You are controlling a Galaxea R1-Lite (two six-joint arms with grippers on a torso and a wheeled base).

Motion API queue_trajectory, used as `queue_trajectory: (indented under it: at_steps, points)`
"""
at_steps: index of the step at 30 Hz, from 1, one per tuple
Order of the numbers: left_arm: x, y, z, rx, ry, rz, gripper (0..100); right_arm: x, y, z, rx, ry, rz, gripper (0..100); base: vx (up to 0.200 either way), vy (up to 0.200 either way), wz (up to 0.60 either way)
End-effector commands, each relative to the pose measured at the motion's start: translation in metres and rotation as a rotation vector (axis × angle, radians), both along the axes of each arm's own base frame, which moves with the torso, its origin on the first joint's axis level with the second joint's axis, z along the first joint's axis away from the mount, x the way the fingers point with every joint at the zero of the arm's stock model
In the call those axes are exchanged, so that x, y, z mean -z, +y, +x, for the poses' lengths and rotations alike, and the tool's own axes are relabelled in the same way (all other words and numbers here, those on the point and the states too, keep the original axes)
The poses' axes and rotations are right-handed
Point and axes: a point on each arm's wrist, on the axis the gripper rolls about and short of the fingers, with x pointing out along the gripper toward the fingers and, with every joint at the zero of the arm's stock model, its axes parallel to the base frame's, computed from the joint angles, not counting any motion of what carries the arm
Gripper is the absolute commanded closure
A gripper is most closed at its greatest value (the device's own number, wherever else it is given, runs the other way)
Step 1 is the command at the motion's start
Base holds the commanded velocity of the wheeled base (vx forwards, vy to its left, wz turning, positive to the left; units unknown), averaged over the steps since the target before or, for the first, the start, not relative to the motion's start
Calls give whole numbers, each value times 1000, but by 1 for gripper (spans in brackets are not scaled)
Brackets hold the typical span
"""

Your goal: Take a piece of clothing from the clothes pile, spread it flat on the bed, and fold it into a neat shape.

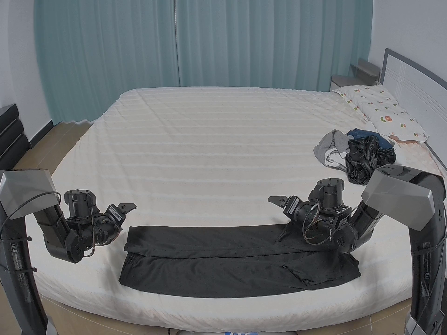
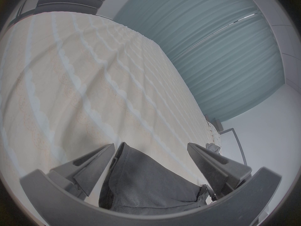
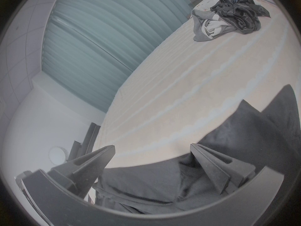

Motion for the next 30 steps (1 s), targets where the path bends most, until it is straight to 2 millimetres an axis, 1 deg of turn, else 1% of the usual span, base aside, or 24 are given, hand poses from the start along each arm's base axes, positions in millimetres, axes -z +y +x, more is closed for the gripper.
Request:
queue_trajectory:
  at_steps: [1, 3, 4, 5, 7, 9, 14, 15, 16, 22, 24, 27, 30]
  points:
    - [1, 0, 0, -1, 1, 0, 0, -1, -8, 2, 20, -3, 0, 0, 0, 0, 0]
    - [1, 0, 0, -1, 2, -2, 0, -11, -15, 1, 34, -16, 1, 0, 0, 0, 0]
    - [1, 0, 0, -1, 3, -2, 0, -12, -15, 1, 36, -17, 2, 0, 0, 0, 0]
    - [1, 0, 0, -1, 1, 0, 0, -19, -22, -4, 44, -20, 0, 0, 0, 0, 0]
    - [0, 0, 0, 0, 0, -2, 0, -25, -25, -8, 50, -25, 0, 0, 0, 0, 0]
    - [0, 0, 0, -1, 0, 0, 0, -27, -27, -12, 49, -17, -4, 0, 0, 0, 0]
    - [0, 0, 0, -1, 0, 0, 0, -18, -24, -35, 23, 53, -27, 0, 0, 0, 0]
    - [0, 0, 0, -1, 0, 0, 0, -18, -23, -35, 21, 53, -27, 0, 0, 0, 0]
    - [1, 0, 0, 1, 1, -1, 0, -14, -19, -45, 1, 80, -38, 0, 0, 0, 0]
    - [0, 0, 0, -1, 0, 0, 0, 1, -11, -56, -32, 139, -66, 0, 0, 0, 0]
    - [1, 0, 0, -1, 1, 0, 0, 7, -5, -57, -52, 150, -74, 0, 0, 0, 0]
    - [1, 0, 1, 1, 0, -1, 0, 10, -2, -56, -58, 152, -76, 0, 0, 0, 0]
    - [1, 0, 1, -1, 0, 0, 0, 12, 3, -45, -59, 124, -67, 0, 0, 0, 0]
